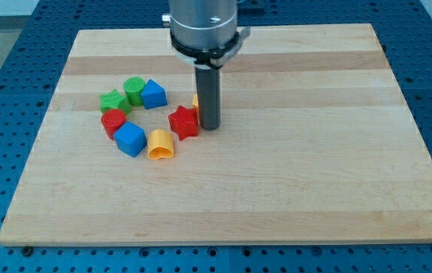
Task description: Adjust the yellow hexagon and red star to the group of the blocks
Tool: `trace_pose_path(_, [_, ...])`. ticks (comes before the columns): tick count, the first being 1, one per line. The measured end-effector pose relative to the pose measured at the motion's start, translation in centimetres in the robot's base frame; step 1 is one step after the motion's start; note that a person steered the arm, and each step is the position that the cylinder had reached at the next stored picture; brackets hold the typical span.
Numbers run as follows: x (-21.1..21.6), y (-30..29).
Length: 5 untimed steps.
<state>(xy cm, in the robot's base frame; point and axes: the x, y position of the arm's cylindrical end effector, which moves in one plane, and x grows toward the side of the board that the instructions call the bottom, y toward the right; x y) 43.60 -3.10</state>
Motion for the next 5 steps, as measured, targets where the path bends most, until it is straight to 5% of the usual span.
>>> trace_pose_path(5, [-3.3,0.7])
